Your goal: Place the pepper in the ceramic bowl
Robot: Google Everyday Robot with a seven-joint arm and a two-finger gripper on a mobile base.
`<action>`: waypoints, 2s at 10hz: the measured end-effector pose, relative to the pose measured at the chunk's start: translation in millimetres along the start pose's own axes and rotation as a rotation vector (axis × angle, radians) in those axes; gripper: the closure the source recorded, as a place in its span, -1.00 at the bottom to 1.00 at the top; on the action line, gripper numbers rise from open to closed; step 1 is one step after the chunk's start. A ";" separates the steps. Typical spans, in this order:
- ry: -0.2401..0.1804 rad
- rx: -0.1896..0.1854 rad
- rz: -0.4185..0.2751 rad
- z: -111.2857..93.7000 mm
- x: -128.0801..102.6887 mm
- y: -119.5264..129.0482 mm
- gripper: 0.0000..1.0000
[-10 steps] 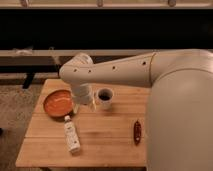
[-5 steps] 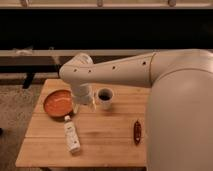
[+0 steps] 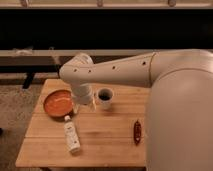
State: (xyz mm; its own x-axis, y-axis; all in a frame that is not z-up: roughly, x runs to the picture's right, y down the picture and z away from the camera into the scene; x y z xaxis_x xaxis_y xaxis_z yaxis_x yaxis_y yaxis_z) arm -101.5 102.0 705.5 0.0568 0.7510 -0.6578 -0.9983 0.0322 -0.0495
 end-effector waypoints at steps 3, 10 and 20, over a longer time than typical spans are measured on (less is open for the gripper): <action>0.008 0.020 0.086 14.4 -3.5 -52.4 -0.30; 0.022 0.039 0.265 57.5 19.7 -238.4 -0.30; 0.113 -0.016 0.365 159.9 46.9 -301.9 -0.29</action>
State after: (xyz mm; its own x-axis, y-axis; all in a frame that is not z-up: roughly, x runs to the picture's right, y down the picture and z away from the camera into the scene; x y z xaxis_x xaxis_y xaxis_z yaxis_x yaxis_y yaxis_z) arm 199.9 233.0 809.8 -0.2998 0.6335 -0.7133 -0.9529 -0.2346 0.1921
